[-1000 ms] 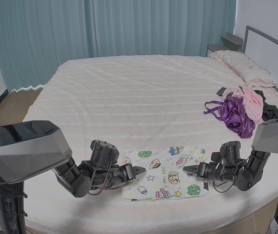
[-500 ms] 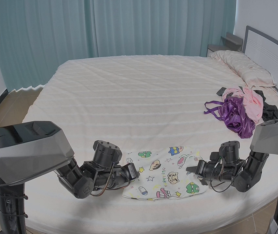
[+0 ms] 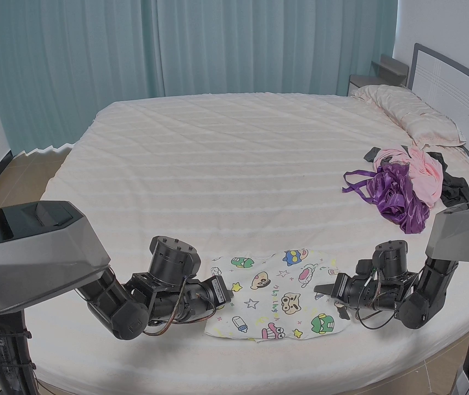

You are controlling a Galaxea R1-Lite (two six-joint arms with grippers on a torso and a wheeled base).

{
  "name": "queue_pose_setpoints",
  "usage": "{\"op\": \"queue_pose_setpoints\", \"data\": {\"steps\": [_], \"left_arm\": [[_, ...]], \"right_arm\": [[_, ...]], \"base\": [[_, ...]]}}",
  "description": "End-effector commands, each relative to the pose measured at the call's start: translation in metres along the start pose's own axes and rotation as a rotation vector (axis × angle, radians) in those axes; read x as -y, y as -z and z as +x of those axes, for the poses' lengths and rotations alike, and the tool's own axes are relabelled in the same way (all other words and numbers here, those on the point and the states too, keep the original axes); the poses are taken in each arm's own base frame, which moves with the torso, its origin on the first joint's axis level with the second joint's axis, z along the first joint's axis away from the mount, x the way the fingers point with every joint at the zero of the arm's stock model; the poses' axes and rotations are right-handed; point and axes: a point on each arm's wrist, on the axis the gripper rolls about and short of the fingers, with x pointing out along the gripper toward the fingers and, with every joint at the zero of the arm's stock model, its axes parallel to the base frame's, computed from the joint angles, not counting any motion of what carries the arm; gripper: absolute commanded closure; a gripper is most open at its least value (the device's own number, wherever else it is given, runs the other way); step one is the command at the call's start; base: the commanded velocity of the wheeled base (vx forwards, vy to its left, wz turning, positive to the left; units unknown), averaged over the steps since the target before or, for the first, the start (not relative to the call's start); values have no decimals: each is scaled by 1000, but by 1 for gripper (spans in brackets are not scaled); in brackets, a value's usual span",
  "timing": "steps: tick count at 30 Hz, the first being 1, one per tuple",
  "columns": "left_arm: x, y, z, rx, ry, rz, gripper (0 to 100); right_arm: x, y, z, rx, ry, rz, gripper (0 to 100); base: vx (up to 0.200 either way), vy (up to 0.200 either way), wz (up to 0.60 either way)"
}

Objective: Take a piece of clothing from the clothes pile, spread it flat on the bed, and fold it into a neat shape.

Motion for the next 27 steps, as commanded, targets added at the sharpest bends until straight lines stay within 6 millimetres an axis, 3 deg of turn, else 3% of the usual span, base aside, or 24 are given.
{"op": "queue_pose_setpoints", "data": {"steps": [1,13,27], "left_arm": [[6,-1,-5,7,20,7,100],[11,3,-10,0,31,-10,100],[11,5,-9,-6,28,-11,100]], "right_arm": [[-5,-3,-9,29,-17,-2,100],[-7,2,-29,92,-63,-5,100],[-5,0,-31,104,-57,0,100]], "base": [[0,-200,0],[0,-200,0],[0,-200,0]]}}
